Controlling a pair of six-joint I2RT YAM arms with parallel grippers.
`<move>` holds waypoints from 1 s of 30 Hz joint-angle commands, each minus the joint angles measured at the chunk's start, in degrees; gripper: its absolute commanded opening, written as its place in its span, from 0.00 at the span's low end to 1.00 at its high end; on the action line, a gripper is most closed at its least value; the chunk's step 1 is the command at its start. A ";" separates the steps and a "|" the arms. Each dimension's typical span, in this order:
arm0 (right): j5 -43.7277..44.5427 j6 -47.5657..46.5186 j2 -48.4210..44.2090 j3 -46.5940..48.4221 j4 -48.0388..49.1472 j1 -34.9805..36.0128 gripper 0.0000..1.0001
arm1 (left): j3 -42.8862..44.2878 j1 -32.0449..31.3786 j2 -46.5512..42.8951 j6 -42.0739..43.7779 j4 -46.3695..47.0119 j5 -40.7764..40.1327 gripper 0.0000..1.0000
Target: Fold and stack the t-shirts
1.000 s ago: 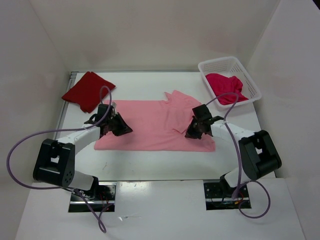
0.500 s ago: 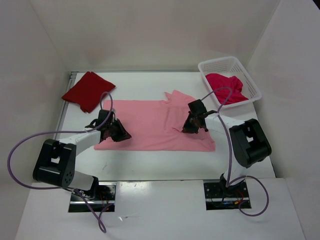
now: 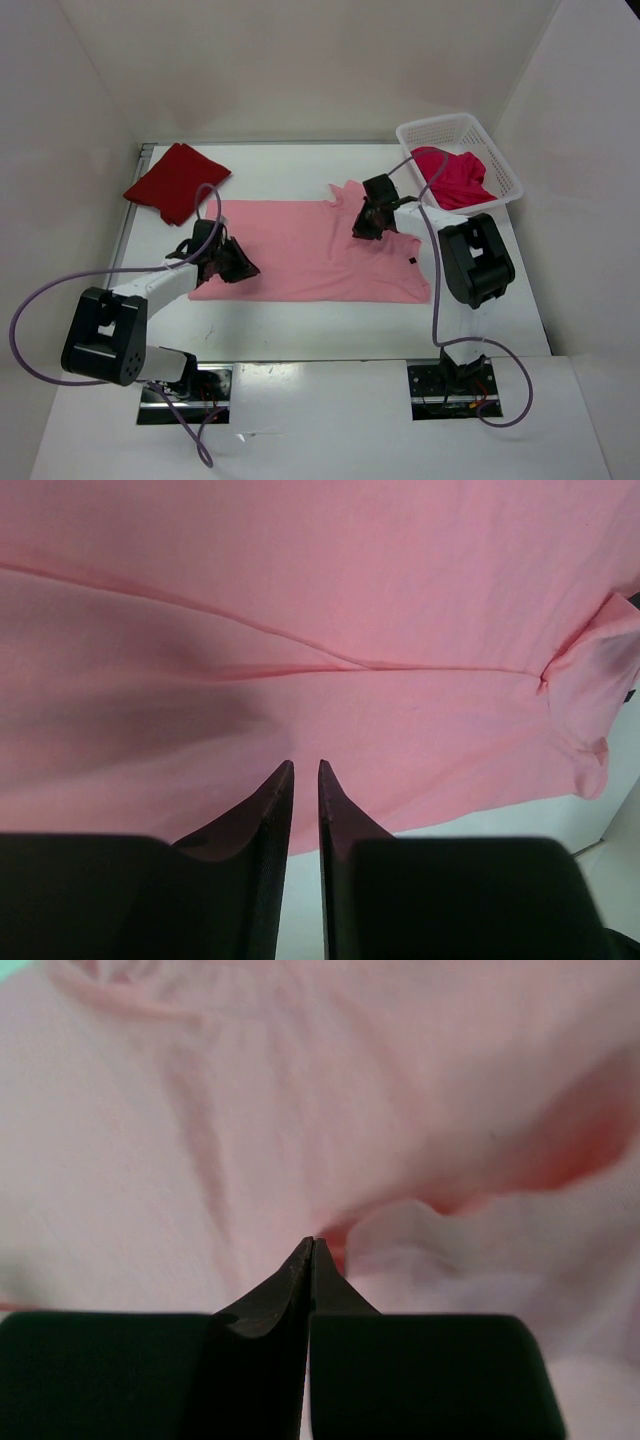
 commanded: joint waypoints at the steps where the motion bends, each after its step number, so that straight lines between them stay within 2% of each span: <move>1: 0.71 -1.98 1.65 6.17 0.79 0.02 0.00 | 2.31 1.53 -1.79 1.64 -0.76 -0.44 0.23; 6: -0.87 -1.98 -2.73 6.89 -0.62 0.02 0.00 | 5.13 4.08 -1.79 2.26 -1.90 0.26 0.24; 10: 0.00 -1.98 -9.05 1.55 -1.24 0.02 0.07 | 5.14 4.79 -2.32 2.88 -1.91 0.26 0.25; 12: 0.00 -1.46 -10.65 -1.53 -0.62 0.02 0.07 | 4.36 4.79 -2.32 2.88 -1.91 1.04 0.25; 13: -3.48 -1.45 -11.53 -2.51 -1.49 0.02 0.02 | 3.74 4.79 -2.32 2.88 -2.43 1.05 0.25; 18: -5.27 1.44 -16.80 -12.34 -0.71 7.57 0.00 | 1.90 4.79 -5.65 2.01 -7.08 1.83 0.21; 23: -7.38 2.24 -14.10 -15.61 2.19 9.51 0.00 | -4.17 4.79 -7.51 -4.41 -4.37 4.92 0.19; 26: -6.68 1.72 -11.63 -12.46 1.57 12.23 0.00 | -4.18 4.79 -6.98 -3.54 -5.85 3.25 0.19; 30: -6.68 2.24 -10.31 -14.02 3.77 12.76 0.00 | -6.45 6.54 -7.50 -3.44 -8.50 0.00 0.19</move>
